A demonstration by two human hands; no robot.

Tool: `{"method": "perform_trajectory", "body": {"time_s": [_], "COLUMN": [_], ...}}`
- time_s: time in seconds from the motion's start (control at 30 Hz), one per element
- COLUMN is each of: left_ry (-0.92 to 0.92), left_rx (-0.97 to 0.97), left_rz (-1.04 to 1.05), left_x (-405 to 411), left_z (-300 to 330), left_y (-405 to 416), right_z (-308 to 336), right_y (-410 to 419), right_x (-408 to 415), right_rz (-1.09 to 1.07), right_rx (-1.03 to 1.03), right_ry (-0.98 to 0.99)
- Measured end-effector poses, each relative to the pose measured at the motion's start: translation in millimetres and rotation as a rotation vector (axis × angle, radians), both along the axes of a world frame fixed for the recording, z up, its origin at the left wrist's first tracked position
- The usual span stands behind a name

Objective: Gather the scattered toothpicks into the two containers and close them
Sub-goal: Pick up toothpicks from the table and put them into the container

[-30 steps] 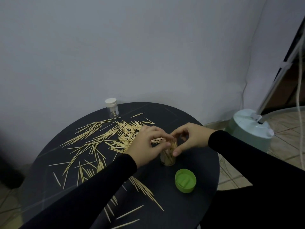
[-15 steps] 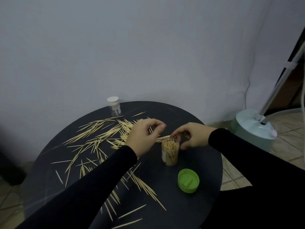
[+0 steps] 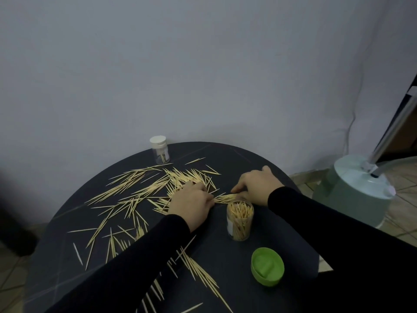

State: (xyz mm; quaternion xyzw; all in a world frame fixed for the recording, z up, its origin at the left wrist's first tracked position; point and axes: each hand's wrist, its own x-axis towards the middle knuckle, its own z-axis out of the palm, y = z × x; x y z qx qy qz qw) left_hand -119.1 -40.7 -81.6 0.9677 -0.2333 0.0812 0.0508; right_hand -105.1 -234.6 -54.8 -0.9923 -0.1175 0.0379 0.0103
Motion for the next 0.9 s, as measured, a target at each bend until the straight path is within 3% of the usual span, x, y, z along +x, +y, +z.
{"method": "perform_trajectory", "body": {"time_s": [0.4,0.67,0.8,0.9], "left_ry": [-0.082,-0.040,-0.011,0.079], "left_rx": [0.053,-0.017,-0.124,-0.374], "left_rz": [0.015,0.063,0.102,0.124], "left_x": [8.5,9.5,5.2,0.0], "left_z": [-2.3,2.8,8.3,11.0], "left_y": [-14.7,-5.9,-3.7,-5.8], "right_z": [-4.3,-0.4,4.2,6.4], "right_y": [4.1,1.3,-1.4,-2.4], "right_x": [0.9,-5.2,-12.1,-16.7], "right_rz": [0.038,0.049,0.028,-0.012], "right_rx": [-0.001,-0.051,-0.029,0.061], "right_ry": [-0.019,-0.043,-0.088,-0.114]}}
